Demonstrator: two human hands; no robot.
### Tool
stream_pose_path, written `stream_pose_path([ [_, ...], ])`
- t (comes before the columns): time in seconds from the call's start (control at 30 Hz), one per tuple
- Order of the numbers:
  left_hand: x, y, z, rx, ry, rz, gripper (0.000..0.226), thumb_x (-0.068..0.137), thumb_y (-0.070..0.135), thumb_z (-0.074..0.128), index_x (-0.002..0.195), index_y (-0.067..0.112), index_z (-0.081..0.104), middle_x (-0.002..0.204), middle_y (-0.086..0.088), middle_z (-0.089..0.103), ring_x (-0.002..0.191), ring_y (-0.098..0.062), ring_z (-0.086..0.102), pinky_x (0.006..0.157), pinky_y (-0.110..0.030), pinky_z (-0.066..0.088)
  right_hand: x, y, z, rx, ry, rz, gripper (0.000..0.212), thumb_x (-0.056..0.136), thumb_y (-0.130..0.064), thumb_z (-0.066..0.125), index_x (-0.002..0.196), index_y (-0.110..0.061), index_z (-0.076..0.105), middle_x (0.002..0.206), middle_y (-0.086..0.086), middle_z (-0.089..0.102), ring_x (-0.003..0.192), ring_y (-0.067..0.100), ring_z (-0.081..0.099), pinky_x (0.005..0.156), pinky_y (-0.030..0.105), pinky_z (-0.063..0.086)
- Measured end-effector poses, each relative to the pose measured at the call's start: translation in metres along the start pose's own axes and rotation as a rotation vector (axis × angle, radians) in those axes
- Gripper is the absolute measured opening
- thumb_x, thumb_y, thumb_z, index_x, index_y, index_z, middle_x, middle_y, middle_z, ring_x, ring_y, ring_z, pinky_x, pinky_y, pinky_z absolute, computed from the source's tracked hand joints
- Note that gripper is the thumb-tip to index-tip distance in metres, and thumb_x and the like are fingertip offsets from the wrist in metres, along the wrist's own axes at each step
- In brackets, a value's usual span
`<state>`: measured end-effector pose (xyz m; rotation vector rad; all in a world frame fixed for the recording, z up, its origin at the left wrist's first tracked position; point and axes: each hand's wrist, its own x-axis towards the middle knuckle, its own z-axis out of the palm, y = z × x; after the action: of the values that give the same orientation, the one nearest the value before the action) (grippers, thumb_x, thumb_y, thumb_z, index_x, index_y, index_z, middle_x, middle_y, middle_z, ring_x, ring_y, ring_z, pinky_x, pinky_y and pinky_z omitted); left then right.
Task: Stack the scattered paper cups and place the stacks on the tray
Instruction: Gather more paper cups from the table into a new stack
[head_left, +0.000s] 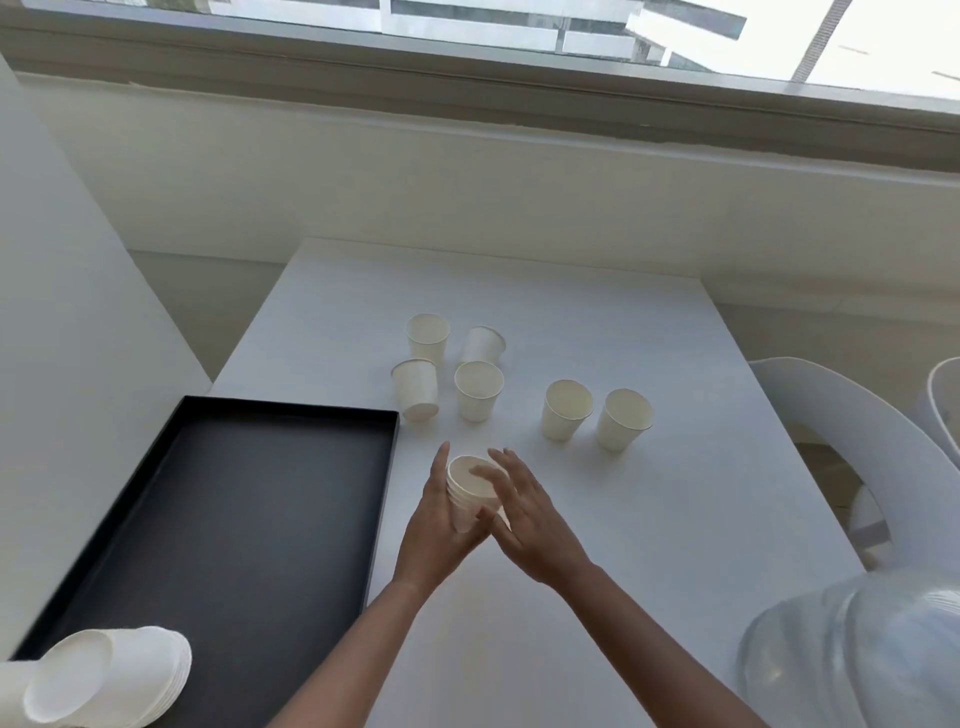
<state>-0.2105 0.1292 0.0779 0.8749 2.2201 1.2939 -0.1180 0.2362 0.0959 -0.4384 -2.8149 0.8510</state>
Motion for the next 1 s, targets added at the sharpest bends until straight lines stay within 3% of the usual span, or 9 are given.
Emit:
stream_pose_path([
  [0.07,0.0,0.0,-0.001,-0.006,0.009,0.028,0.1,0.073,0.042,0.072,0.145,0.03,0.003,0.137,-0.002,0.046,0.117,-0.02,0.052,0.085,-0.026,0.045,0.003,0.01,-0.01,-0.002,0.118,0.058,0.046,0.095,-0.042,0.036,0.134,-0.017,0.041,0.15,0.006,0.029,0.143,0.019,0.017,0.113,0.028,0.016],
  [0.13,0.0,-0.001,-0.003,-0.007,0.021,0.03,0.102,0.072,0.035,0.075,0.144,0.03,0.003,0.14,-0.001,0.042,0.121,-0.02,0.048,0.089,-0.026,0.043,0.009,0.026,-0.018,-0.044,0.277,0.138,0.038,0.095,-0.017,0.046,0.131,-0.007,0.043,0.144,0.014,0.037,0.139,0.026,0.028,0.112,0.029,0.022],
  [0.23,0.0,-0.004,-0.004,-0.043,0.022,-0.006,0.102,0.071,0.032,0.076,0.144,0.031,0.004,0.14,0.0,0.043,0.122,-0.02,0.047,0.092,-0.028,0.041,0.02,0.054,-0.035,-0.14,0.372,0.391,0.045,0.091,0.004,0.036,0.136,0.003,0.034,0.145,0.021,0.033,0.14,0.03,0.025,0.115,0.035,0.022],
  [0.43,-0.002,-0.007,-0.003,-0.057,0.014,-0.029,0.102,0.071,0.031,0.077,0.144,0.03,0.005,0.141,0.001,0.041,0.125,-0.019,0.045,0.096,-0.031,0.042,0.024,0.105,-0.066,-0.362,0.32,0.669,0.047,0.092,0.001,0.033,0.139,0.003,0.028,0.15,0.022,0.024,0.142,0.032,0.016,0.112,0.042,0.019],
  [0.6,-0.002,-0.012,-0.005,-0.066,0.019,-0.052,0.103,0.07,0.032,0.078,0.144,0.032,0.007,0.138,0.002,0.044,0.123,-0.017,0.046,0.094,-0.027,0.041,0.017,0.121,-0.072,-0.351,0.3,0.72,0.041,0.091,0.006,0.033,0.128,0.0,0.046,0.147,0.024,0.026,0.141,0.033,0.015,0.111,0.042,0.021],
  [0.73,-0.001,-0.015,-0.007,-0.063,0.034,-0.06,0.102,0.069,0.031,0.078,0.143,0.033,0.008,0.138,0.004,0.043,0.122,-0.015,0.046,0.09,-0.023,0.039,0.013,0.124,-0.071,-0.332,0.328,0.712,0.033,0.091,0.002,0.035,0.119,-0.001,0.052,0.141,0.021,0.033,0.134,0.034,0.026,0.105,0.045,0.031],
  [0.87,-0.001,-0.017,-0.009,-0.056,0.051,-0.062,0.102,0.069,0.032,0.079,0.143,0.033,0.009,0.138,0.005,0.044,0.122,-0.015,0.046,0.089,-0.022,0.038,0.01,0.114,-0.069,-0.255,0.502,0.712,0.024,0.094,-0.003,0.039,0.112,0.004,0.054,0.139,0.025,0.038,0.133,0.037,0.03,0.103,0.052,0.036],
  [1.0,-0.001,-0.019,-0.01,-0.04,0.053,-0.061,0.103,0.069,0.032,0.078,0.144,0.031,0.008,0.138,0.003,0.044,0.123,-0.016,0.046,0.089,-0.022,0.038,0.011,0.084,-0.068,-0.17,0.778,0.563,0.019,0.094,-0.001,0.043,0.102,0.01,0.055,0.128,0.029,0.049,0.122,0.043,0.043,0.094,0.057,0.043],
])
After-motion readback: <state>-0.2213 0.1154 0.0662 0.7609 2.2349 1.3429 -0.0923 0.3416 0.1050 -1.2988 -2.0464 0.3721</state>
